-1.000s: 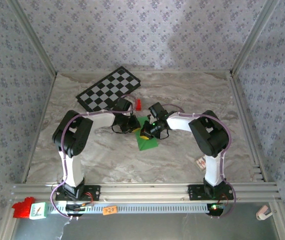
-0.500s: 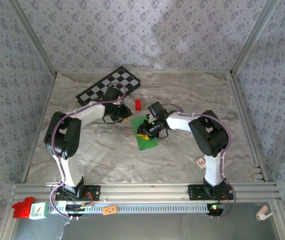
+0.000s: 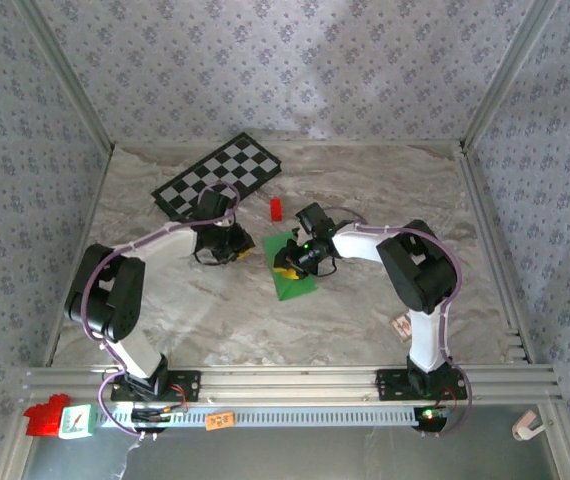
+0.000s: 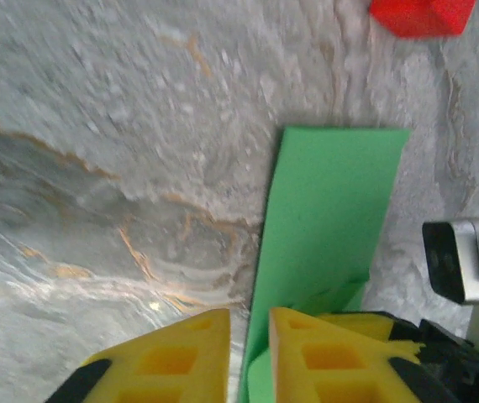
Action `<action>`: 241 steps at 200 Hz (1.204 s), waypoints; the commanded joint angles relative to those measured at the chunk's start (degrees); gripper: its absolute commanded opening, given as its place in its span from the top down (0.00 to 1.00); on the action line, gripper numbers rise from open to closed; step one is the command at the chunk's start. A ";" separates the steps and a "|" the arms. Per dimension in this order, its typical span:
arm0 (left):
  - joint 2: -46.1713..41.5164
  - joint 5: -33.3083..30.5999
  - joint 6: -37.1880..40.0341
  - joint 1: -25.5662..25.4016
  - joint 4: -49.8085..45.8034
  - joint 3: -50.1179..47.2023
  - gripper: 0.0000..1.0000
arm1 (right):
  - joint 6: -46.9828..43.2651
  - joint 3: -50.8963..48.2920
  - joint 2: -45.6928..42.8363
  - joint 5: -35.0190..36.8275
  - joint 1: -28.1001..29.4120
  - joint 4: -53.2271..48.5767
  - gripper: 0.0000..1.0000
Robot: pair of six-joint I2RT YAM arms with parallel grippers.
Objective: Fold a paper plane with a square sheet of paper (pick it up from the middle)
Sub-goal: Fold the triangle a second time at the center of the table.
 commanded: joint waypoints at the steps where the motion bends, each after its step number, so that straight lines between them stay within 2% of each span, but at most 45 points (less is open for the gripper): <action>1: -1.33 2.20 -1.33 -2.35 2.42 -0.64 0.85 | 0.31 -1.01 3.23 2.77 -0.33 -3.89 0.72; 39: 0.70 3.69 -2.52 -5.88 4.65 -0.97 0.92 | 0.41 -0.98 3.92 3.10 -0.42 -4.75 0.87; 77: 3.55 4.07 -2.88 -8.46 5.83 -0.26 0.97 | 0.31 -0.88 4.04 3.63 -0.45 -5.50 0.93; 197: 8.70 1.08 -1.35 -10.12 3.60 1.71 1.00 | 0.41 -1.14 3.77 3.89 -0.42 -5.58 0.96; 241: 10.02 -2.73 -0.63 -10.20 -0.39 2.61 1.00 | 0.61 -1.47 3.05 3.22 -0.46 -4.39 0.96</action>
